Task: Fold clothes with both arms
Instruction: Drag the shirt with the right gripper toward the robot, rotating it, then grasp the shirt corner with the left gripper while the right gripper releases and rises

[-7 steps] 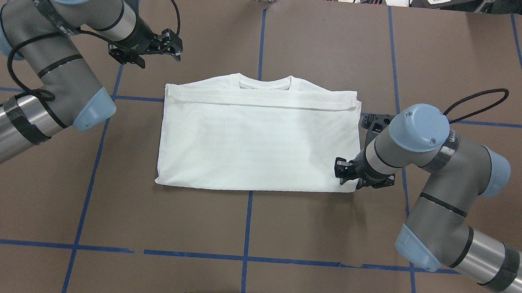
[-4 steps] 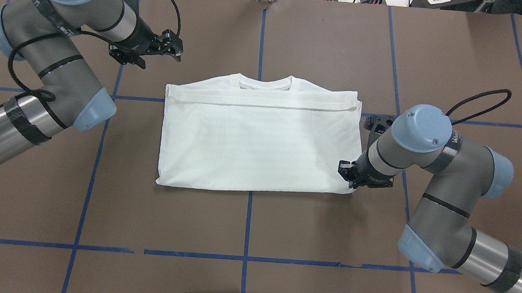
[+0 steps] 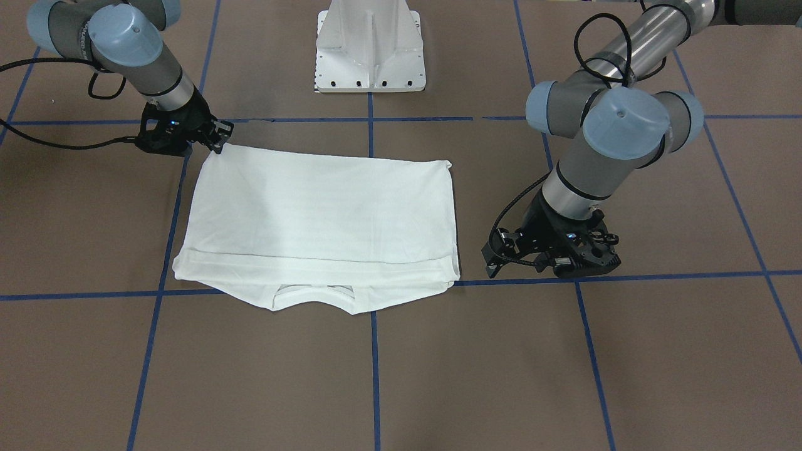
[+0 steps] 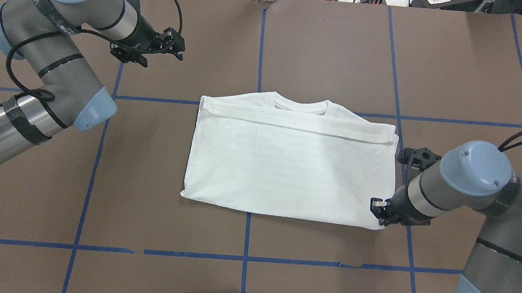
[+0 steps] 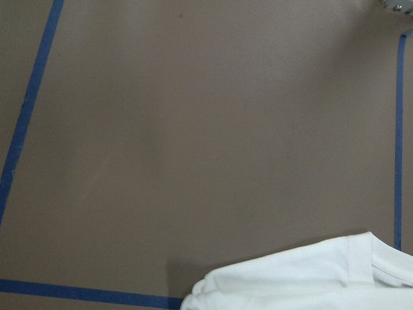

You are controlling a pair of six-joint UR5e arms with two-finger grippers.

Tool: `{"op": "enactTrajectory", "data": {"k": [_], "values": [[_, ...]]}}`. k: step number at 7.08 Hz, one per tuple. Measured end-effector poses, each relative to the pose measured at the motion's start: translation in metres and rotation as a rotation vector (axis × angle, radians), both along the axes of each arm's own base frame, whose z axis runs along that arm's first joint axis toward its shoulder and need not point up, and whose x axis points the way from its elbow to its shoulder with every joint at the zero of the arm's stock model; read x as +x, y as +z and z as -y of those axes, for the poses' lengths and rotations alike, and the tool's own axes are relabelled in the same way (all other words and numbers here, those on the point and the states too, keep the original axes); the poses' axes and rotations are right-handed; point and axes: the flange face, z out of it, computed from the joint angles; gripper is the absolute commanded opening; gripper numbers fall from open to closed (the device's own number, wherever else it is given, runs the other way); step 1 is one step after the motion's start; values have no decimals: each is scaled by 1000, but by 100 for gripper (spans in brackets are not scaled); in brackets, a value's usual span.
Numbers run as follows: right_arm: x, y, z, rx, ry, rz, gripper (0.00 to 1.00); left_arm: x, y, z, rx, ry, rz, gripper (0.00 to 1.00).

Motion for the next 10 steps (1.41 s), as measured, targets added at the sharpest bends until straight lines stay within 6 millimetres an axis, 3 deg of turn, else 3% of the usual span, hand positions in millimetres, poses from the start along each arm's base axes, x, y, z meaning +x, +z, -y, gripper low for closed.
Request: {"op": "enactTrajectory", "data": {"k": [2, 4, 5, 6, 7, 8, 10], "values": [[-18, -12, -78, -40, -130, 4, 0, 1, -6, -3, 7, -12, -5, 95], [-25, -6, -131, -71, -219, -24, 0, 7, -9, -10, 0, -10, -13, 95], [-27, -2, -147, -80, -246, -39, 99, 10, -10, -13, -2, -6, -14, 95], [-29, 0, -157, -93, -254, -50, 100, 15, -13, -17, 0, 3, -19, 96], [-28, -5, -158, -113, -230, -48, 100, 20, -22, -29, 7, 21, -30, 97], [-22, -19, -145, -132, -174, -25, 100, 31, -34, -54, -2, 50, -41, 97], [-5, -63, -85, -119, -27, 79, 100, 74, -48, -126, -118, 96, -66, 97]]}}
